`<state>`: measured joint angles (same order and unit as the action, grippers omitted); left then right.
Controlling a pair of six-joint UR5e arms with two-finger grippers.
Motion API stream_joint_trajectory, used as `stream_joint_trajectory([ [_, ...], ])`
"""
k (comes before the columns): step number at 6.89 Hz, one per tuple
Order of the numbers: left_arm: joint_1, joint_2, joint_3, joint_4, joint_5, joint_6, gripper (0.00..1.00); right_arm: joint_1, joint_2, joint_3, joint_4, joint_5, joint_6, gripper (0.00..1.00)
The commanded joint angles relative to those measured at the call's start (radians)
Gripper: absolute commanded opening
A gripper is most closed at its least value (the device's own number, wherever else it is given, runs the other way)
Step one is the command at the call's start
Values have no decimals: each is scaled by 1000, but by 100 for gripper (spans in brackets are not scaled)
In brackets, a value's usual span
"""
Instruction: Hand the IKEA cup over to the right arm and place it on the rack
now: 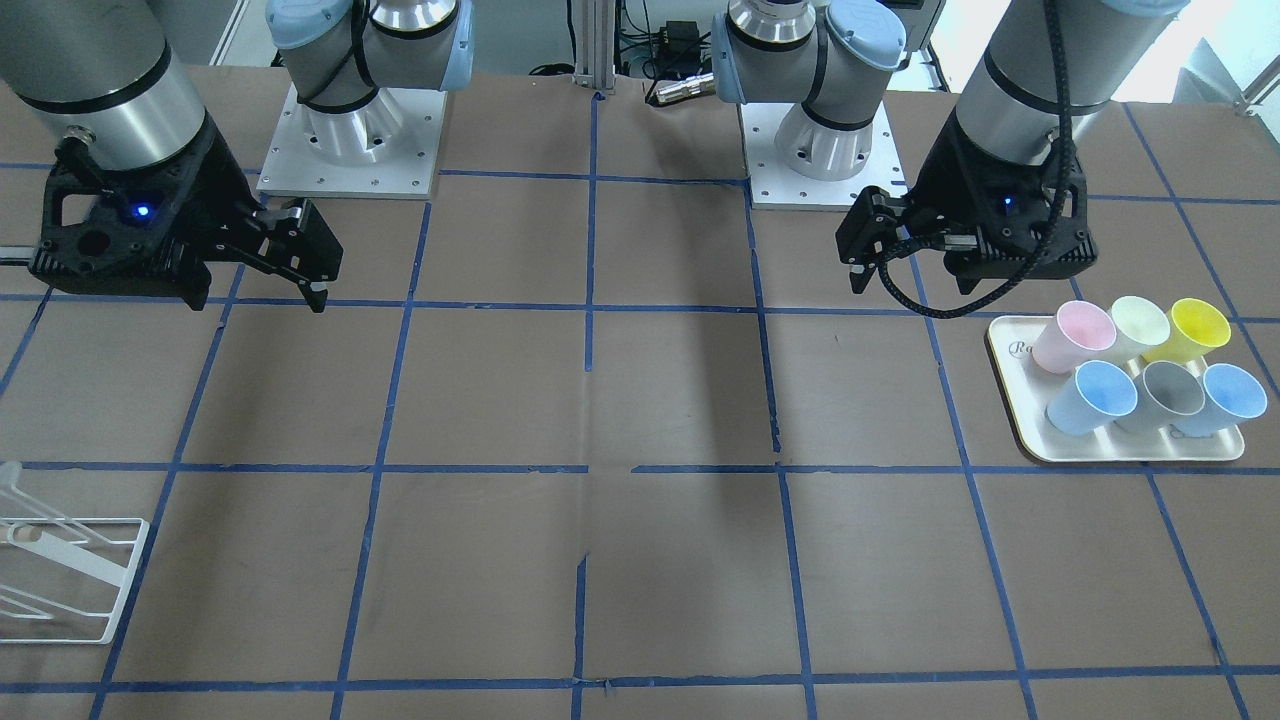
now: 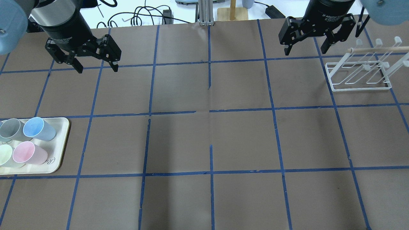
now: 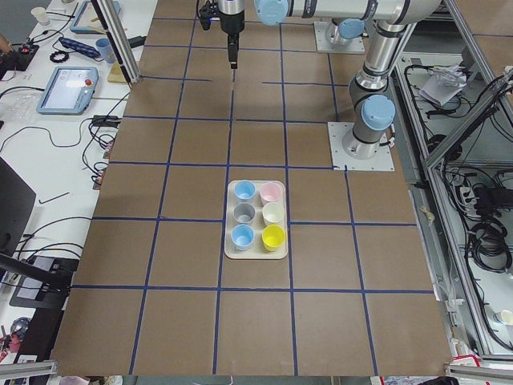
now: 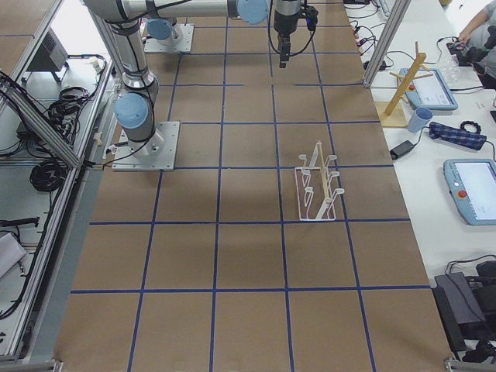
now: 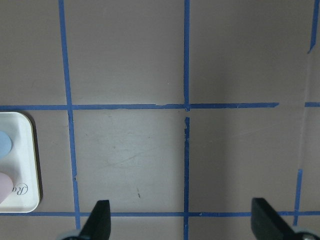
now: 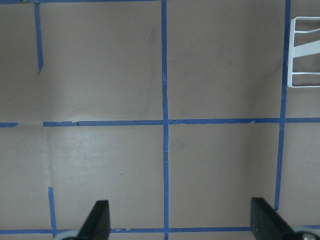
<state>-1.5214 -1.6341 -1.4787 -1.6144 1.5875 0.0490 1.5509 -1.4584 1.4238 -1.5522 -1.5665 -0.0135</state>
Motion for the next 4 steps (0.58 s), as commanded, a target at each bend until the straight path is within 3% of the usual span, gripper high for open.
stream_joint_trajectory([
  [1,0,3,-2,-8,14,-1,100,8,1,-8,1,0,6,100],
  [4,1,11,3,-55,8,0,100,32,3,-8,0,-4,32,100],
])
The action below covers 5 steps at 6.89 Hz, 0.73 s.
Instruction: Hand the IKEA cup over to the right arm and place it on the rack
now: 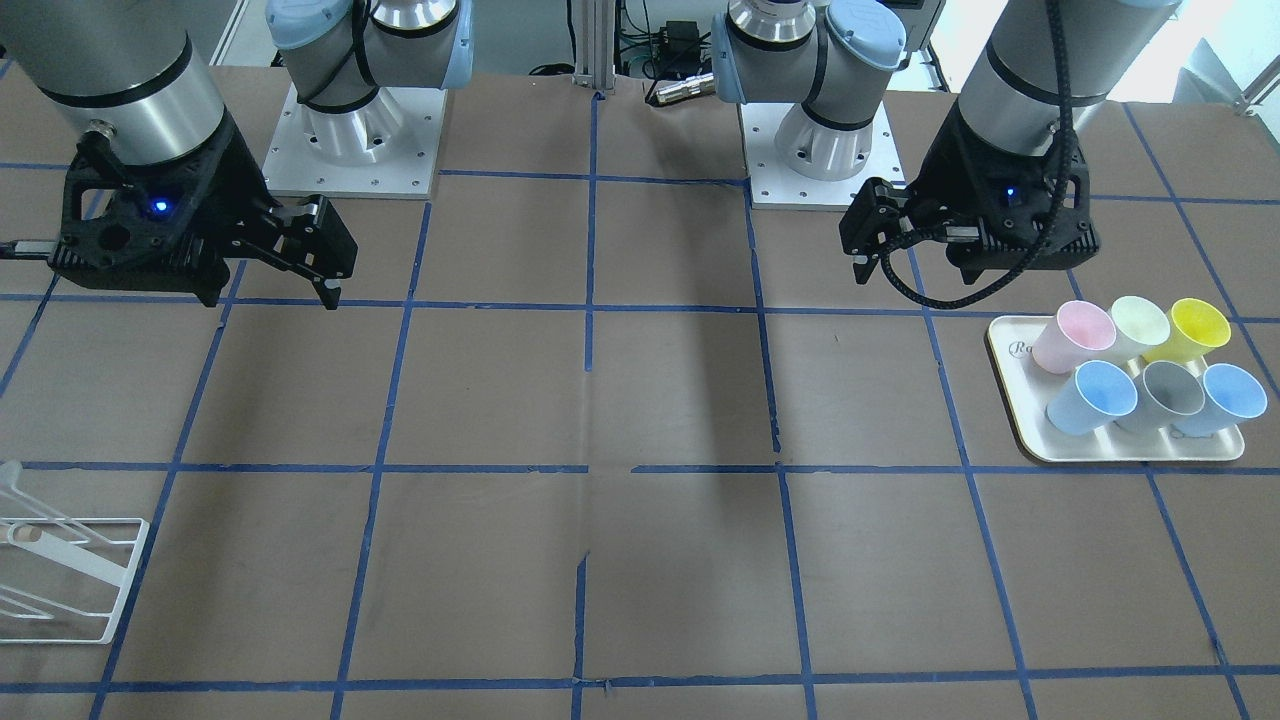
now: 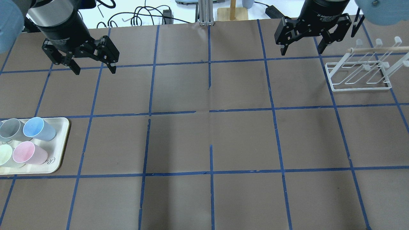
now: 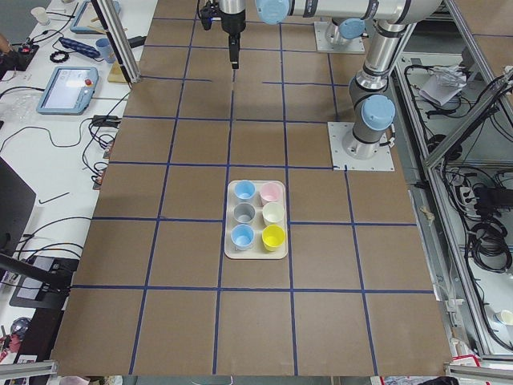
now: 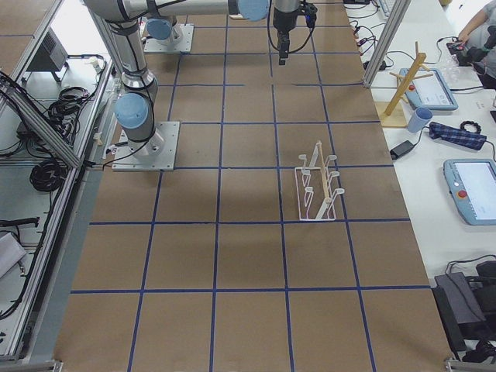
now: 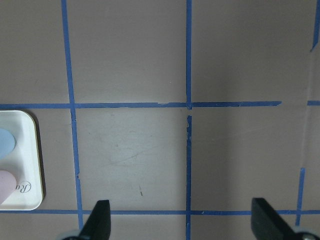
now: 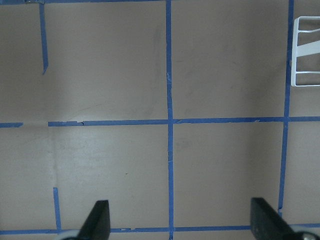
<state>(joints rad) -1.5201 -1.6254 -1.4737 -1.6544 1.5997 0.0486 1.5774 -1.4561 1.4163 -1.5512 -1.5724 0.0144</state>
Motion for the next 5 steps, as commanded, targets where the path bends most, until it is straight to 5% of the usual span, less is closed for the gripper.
stream_joint_trajectory([
  [1,6,1,-2,-12,-1,0,100,6,0,0,-1,0,4,100],
  [5,58,-20,-7,-15,0,22,100,6,0,9,-6,2,3,100],
])
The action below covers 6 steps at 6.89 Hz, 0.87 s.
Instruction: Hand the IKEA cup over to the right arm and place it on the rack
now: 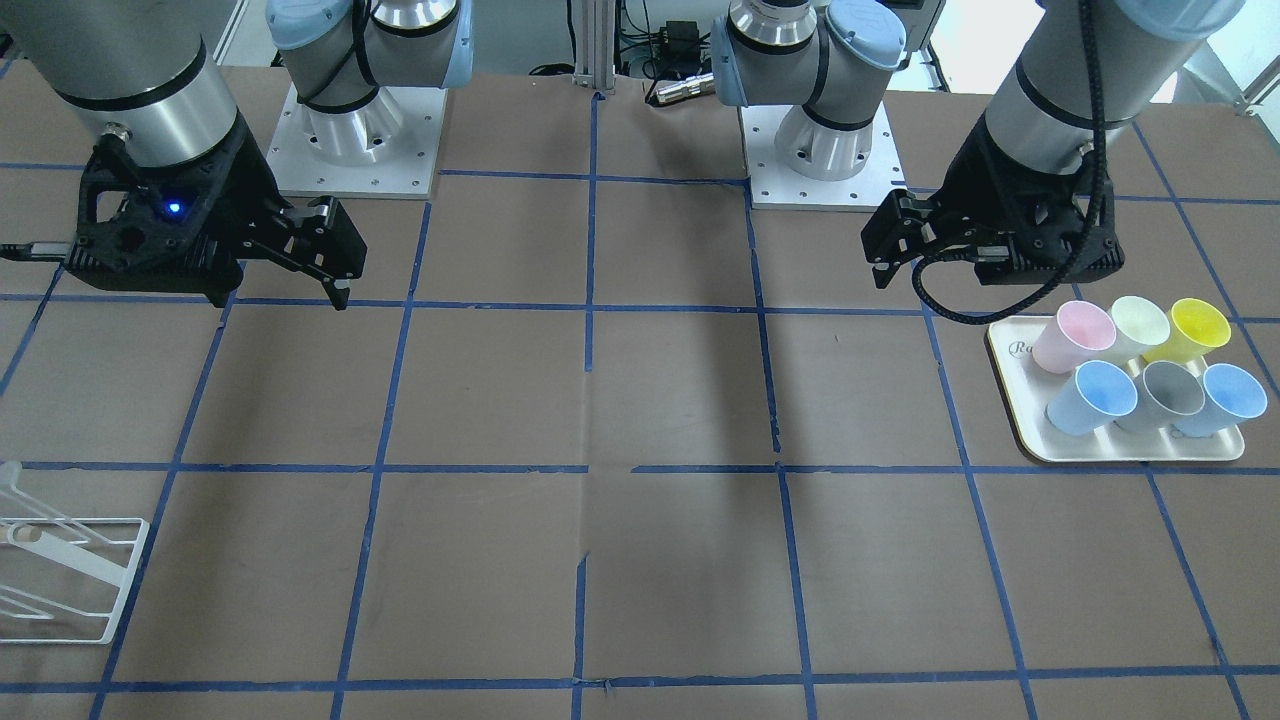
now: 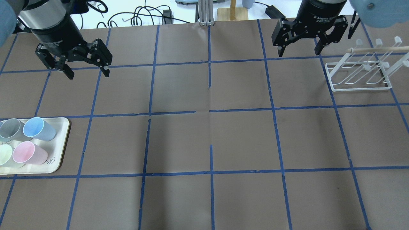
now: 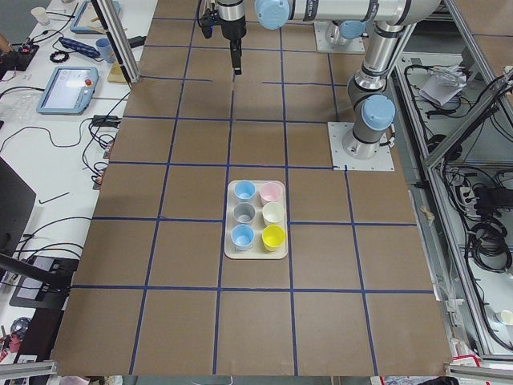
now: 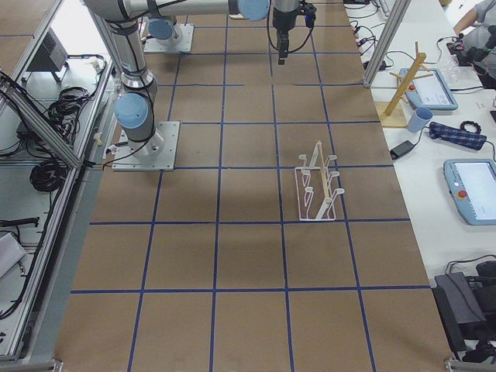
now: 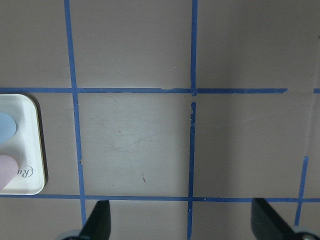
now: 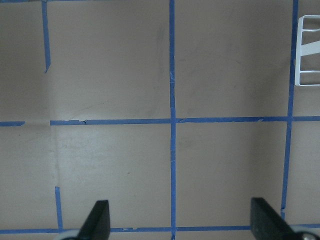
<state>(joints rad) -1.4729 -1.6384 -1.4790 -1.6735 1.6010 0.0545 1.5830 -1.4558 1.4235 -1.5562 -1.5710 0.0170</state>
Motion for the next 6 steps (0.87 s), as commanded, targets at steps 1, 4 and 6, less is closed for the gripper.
stream_joint_trajectory([
  [1,31,-9,0,6,7,104,100,0,5,2,-2,0,-9,100],
  [4,201,-9,-1,5,8,368,100,0,5,3,-2,3,-12,100],
  [6,328,-11,-27,6,5,590,100,0,2,5,-2,8,-11,100],
])
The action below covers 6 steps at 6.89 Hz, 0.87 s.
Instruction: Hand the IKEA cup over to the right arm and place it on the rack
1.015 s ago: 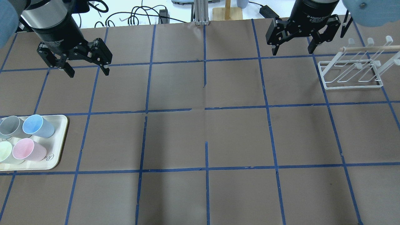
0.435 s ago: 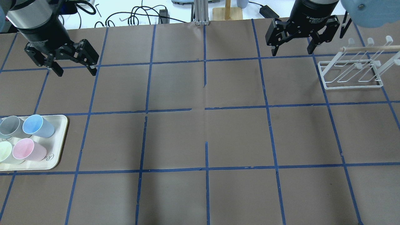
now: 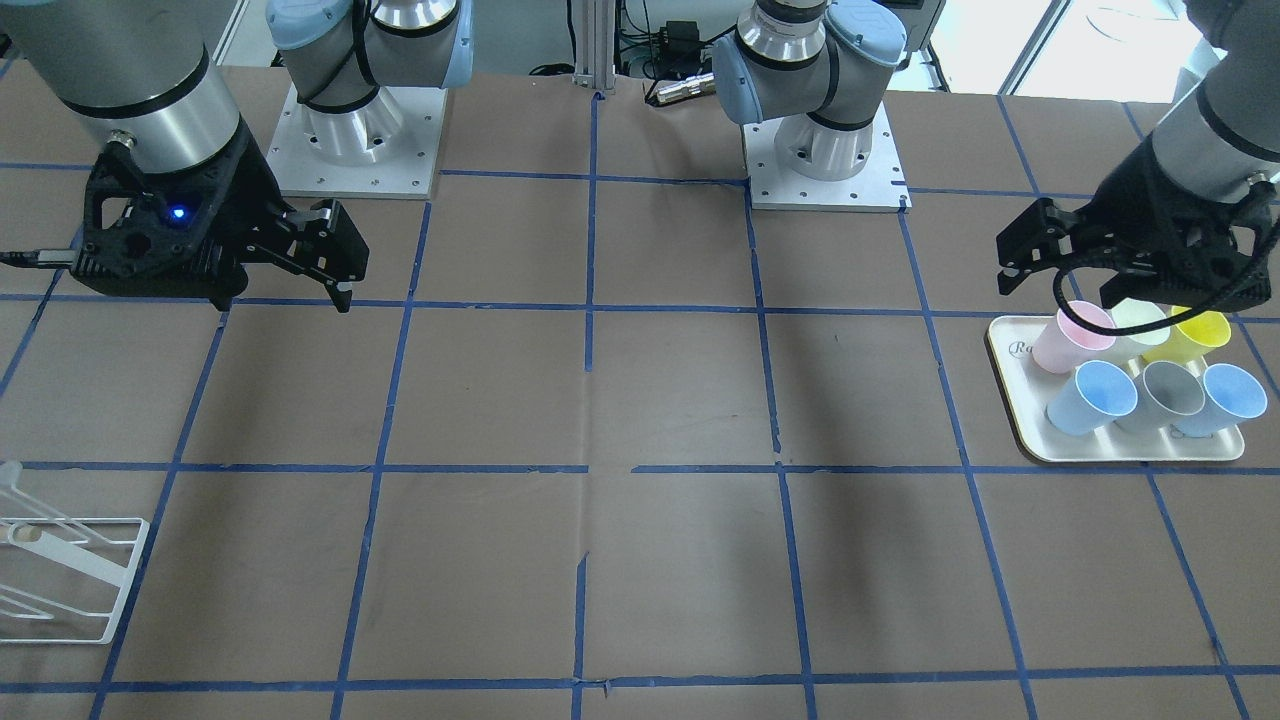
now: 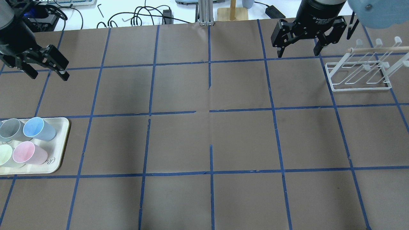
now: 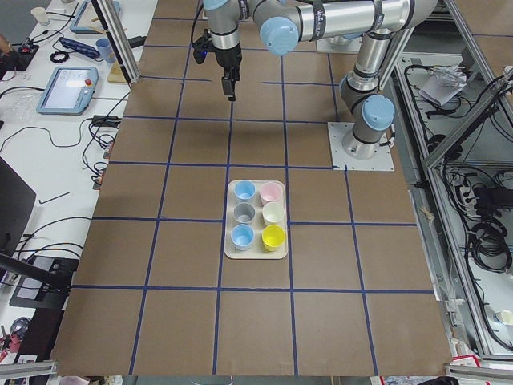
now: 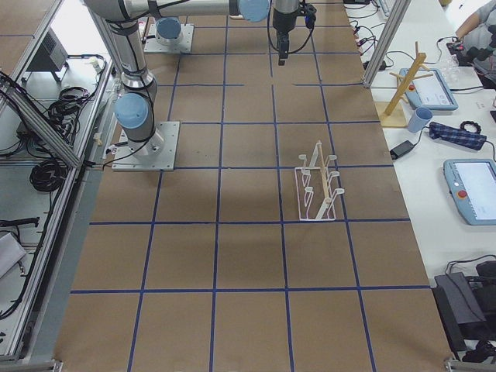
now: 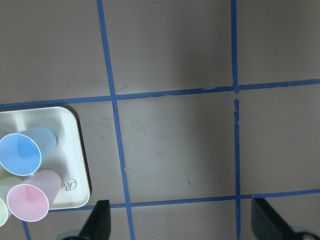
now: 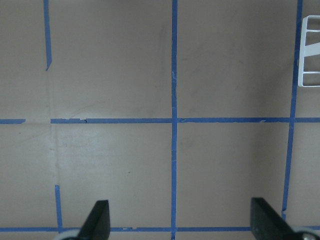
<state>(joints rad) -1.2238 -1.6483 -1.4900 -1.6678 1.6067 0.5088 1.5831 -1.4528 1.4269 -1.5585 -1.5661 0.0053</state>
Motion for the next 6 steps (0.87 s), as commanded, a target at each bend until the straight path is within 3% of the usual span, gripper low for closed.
stream_joint_trajectory([
  [1,154,-5,-42,37,4,252,100,0,-1,1,0,5,2,100],
  [4,294,-24,-258,414,35,596,100,0,-3,1,0,5,2,100],
  [6,384,-71,-292,486,22,762,100,0,-4,1,0,6,8,100],
])
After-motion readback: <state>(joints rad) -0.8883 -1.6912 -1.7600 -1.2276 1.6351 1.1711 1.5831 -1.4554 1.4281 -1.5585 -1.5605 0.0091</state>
